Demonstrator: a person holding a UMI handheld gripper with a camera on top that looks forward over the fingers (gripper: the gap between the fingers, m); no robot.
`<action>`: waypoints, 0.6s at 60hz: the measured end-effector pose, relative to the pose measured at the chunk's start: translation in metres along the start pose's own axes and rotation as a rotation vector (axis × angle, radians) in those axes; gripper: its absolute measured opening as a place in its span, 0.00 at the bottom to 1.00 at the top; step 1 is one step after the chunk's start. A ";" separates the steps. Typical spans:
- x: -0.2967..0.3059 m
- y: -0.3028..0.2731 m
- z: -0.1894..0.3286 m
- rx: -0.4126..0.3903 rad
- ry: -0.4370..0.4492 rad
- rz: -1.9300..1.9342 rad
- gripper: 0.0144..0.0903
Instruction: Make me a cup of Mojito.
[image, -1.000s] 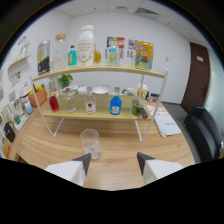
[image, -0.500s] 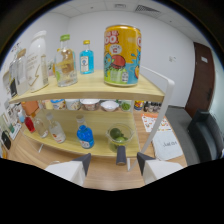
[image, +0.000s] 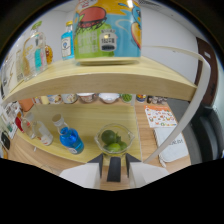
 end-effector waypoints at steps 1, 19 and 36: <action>0.000 0.000 0.000 -0.003 -0.001 0.001 0.31; 0.004 -0.003 -0.003 -0.009 0.032 0.003 0.03; 0.000 -0.015 -0.043 0.064 0.059 0.002 0.03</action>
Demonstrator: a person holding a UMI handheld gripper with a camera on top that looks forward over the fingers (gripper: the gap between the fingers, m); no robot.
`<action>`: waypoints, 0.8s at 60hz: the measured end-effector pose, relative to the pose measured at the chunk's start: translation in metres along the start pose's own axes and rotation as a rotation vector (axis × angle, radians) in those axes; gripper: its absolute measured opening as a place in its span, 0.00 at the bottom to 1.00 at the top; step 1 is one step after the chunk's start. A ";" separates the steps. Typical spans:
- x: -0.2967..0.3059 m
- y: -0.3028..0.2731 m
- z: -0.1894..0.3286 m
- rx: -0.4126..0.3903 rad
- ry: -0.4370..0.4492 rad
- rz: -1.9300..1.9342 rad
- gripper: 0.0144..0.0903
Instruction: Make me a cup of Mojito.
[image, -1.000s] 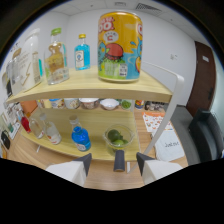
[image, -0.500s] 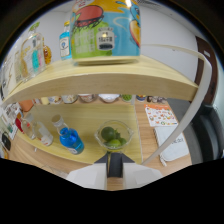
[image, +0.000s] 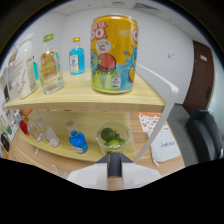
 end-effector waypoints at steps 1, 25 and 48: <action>-0.001 0.000 -0.004 0.003 0.001 0.002 0.03; -0.067 0.067 -0.051 -0.048 -0.002 0.079 0.03; -0.096 0.078 -0.048 -0.024 0.187 -0.181 0.03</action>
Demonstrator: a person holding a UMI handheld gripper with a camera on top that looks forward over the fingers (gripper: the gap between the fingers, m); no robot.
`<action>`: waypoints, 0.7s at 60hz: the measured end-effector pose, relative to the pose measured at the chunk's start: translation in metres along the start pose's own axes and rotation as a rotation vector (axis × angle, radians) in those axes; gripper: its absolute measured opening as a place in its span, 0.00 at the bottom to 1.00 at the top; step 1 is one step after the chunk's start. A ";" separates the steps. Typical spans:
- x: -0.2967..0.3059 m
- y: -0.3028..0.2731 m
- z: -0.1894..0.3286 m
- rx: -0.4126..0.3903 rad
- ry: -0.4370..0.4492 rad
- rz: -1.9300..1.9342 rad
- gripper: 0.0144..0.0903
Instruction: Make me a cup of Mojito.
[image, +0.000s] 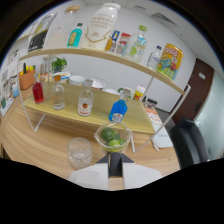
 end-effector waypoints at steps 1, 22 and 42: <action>0.004 0.000 0.000 0.005 0.016 -0.024 0.03; 0.022 -0.048 -0.013 0.195 0.406 -0.949 0.03; -0.004 -0.063 -0.002 0.327 0.509 -1.575 0.03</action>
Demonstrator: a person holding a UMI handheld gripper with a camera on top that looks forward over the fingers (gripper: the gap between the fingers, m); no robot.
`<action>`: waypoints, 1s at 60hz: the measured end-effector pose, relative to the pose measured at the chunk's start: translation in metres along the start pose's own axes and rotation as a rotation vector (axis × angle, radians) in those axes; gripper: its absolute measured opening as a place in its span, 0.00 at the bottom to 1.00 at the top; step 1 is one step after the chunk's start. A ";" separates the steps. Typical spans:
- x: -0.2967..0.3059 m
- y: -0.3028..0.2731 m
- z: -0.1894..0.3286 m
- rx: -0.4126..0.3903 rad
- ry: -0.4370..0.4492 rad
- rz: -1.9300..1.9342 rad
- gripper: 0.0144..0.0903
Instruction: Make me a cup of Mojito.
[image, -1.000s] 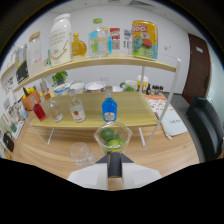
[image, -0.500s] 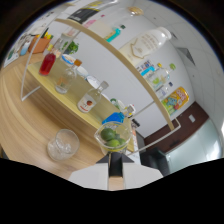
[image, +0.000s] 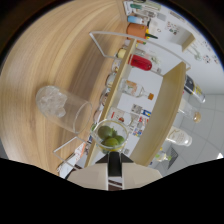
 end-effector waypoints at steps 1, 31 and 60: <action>0.001 -0.002 0.000 0.012 0.004 -0.021 0.03; 0.026 0.007 -0.007 0.021 -0.007 0.242 0.02; -0.017 0.093 -0.027 -0.072 -0.240 1.640 0.03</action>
